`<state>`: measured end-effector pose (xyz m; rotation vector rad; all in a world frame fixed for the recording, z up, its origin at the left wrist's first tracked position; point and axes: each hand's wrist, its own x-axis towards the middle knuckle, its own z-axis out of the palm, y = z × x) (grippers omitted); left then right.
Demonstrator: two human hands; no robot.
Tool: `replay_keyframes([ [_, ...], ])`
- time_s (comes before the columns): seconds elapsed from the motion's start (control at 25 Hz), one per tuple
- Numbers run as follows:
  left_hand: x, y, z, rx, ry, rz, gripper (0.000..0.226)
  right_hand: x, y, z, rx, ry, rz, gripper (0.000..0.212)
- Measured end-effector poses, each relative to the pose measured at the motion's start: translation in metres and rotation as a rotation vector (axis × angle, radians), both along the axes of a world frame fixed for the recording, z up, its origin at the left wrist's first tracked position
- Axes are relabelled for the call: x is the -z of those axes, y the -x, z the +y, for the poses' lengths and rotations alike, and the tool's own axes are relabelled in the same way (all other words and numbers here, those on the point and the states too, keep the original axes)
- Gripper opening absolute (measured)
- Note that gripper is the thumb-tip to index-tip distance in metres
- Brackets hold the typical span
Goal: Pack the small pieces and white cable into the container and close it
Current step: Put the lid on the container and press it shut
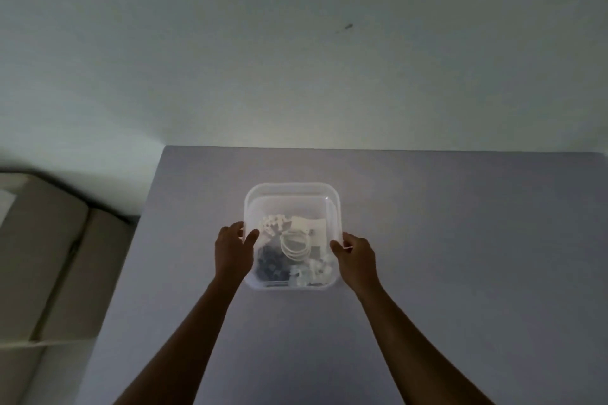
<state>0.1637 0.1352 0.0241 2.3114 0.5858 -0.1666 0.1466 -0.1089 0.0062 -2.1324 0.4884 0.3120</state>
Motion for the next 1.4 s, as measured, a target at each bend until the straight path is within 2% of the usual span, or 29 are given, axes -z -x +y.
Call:
replay_keyframes([
  [0.16, 0.012, 0.008, 0.004, 0.005, 0.023, 0.017, 0.026, 0.009, 0.006, 0.008, -0.008, 0.064, 0.011, 0.033],
  [0.32, 0.019, 0.007, 0.006, 0.002, 0.033, 0.015, 0.027, 0.006, 0.010, 0.011, -0.030, 0.104, 0.011, 0.020],
  [0.56, 0.027, 0.003, 0.007, -0.018, 0.059, 0.045, 0.038, 0.002, 0.010, 0.015, -0.036, 0.136, 0.010, 0.024],
  [0.68, 0.028, 0.003, 0.006, -0.019, 0.052, 0.042, 0.039, 0.000, 0.013, 0.015, -0.039, 0.132, 0.014, 0.044],
  [0.84, 0.030, 0.004, 0.002, -0.081, 0.073, 0.053, 0.043, 0.006, 0.011, 0.016, -0.010, 0.107, 0.039, 0.041],
  [1.04, 0.033, -0.001, 0.008, -0.069, 0.146, 0.082, 0.035, 0.003, 0.008, 0.016, 0.064, -0.010, 0.071, 0.044],
  [1.2, 0.031, -0.009, 0.015, -0.058, 0.282, 0.154, 0.024, 0.016, 0.008, -0.002, 0.074, -0.198, 0.134, 0.037],
  [1.32, 0.031, -0.005, 0.008, -0.026, 0.284, 0.168, 0.024, 0.014, 0.018, -0.016, 0.166, -0.395, 0.186, 0.014],
  [1.4, 0.032, -0.001, -0.003, -0.027, 0.295, 0.158, 0.022, 0.012, 0.026, -0.025, 0.194, -0.420, 0.183, 0.020],
])
